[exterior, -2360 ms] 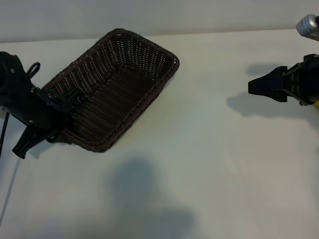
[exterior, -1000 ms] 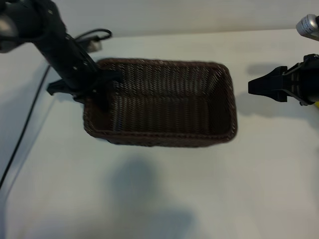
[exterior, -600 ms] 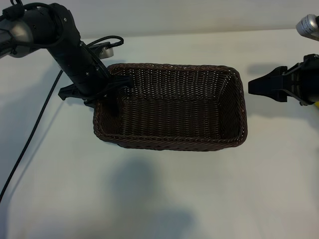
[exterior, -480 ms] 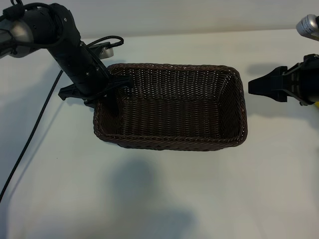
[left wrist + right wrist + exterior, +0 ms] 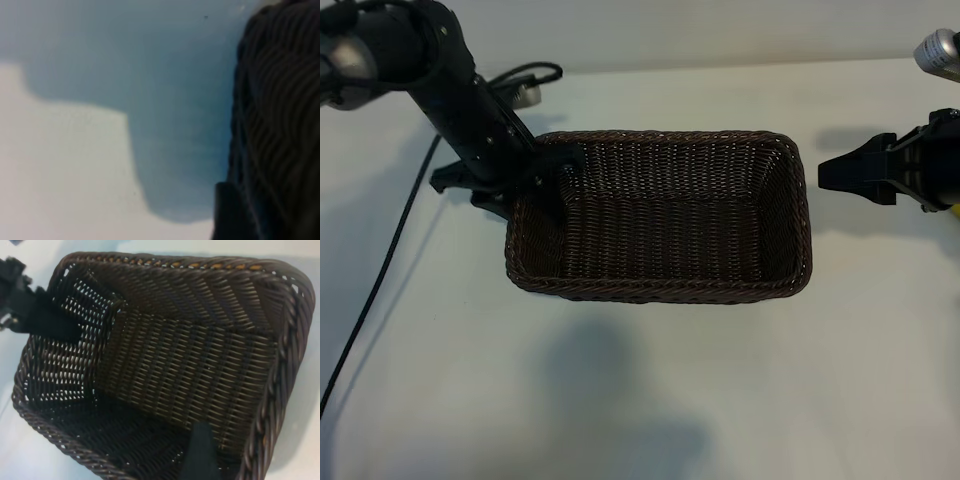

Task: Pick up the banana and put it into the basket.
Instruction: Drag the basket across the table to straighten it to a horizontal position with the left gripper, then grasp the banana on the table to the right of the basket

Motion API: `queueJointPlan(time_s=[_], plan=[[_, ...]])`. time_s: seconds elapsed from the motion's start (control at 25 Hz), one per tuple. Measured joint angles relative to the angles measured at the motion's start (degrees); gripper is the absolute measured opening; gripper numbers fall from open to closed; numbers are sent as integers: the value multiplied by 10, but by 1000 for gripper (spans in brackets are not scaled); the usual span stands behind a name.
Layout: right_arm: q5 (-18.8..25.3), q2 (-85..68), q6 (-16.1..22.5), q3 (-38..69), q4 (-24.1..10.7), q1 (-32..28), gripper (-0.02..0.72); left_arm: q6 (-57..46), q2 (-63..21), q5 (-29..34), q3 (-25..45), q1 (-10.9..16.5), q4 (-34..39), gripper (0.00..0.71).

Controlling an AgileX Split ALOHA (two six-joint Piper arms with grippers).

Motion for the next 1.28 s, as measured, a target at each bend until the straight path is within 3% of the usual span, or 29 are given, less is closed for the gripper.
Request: queueJointPlan(time_s=[0.16, 0.48, 0.8, 0.96, 1.2, 1.28], plan=[[0, 0, 0, 0, 0, 0, 588, -11, -46, 18, -1, 0, 44, 551], [0, 0, 0, 0, -2, 0, 588, -21, -121, 55, -1, 0, 129, 556], [0, 0, 0, 0, -13, 0, 588, -55, -133, 84, -5, 9, 276, 557], [0, 0, 0, 0, -13, 0, 588, -60, -133, 84, -5, 65, 287, 556], [0, 0, 0, 0, -14, 0, 588, -38, -135, 86, -5, 188, 291, 556], [0, 0, 0, 0, -14, 0, 588, -37, -141, 86, -5, 209, 286, 557]])
